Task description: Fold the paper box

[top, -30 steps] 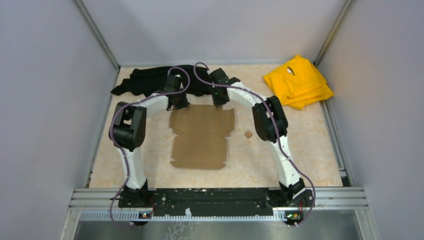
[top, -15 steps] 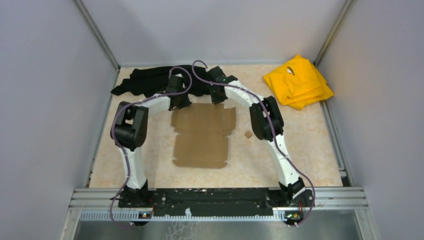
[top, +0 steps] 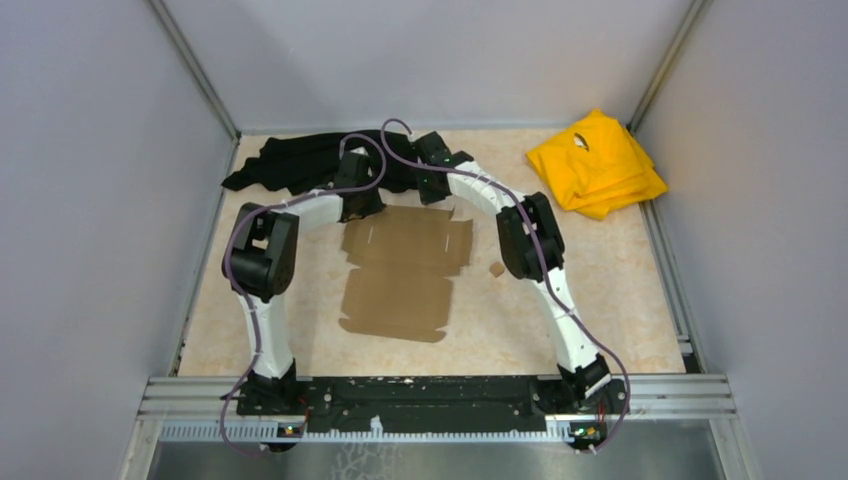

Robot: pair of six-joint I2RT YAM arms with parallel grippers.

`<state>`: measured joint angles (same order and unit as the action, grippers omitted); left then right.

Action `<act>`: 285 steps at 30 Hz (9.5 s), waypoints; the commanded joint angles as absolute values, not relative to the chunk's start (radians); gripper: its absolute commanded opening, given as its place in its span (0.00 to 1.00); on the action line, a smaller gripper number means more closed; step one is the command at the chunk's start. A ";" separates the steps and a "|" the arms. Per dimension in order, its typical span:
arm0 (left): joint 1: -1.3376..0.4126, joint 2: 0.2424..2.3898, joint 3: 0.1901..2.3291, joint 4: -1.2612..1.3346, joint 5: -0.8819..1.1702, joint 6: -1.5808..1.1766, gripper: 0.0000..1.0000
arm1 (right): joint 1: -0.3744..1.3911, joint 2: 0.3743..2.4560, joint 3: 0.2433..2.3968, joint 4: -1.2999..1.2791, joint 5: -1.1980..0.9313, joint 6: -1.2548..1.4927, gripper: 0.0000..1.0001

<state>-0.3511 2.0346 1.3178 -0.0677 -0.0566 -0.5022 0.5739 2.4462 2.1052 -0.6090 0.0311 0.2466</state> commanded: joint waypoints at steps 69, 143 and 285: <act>-0.333 1.555 0.780 -0.269 -0.161 -0.559 0.00 | 0.575 1.737 1.062 -0.348 -0.037 0.486 0.04; -0.494 1.594 0.906 -0.304 -0.153 -0.595 0.00 | 0.683 1.800 1.199 -0.389 -0.049 0.498 0.04; -0.273 1.488 1.066 -0.389 0.099 -0.435 0.62 | 0.366 2.470 2.290 -0.813 -0.784 -0.412 0.65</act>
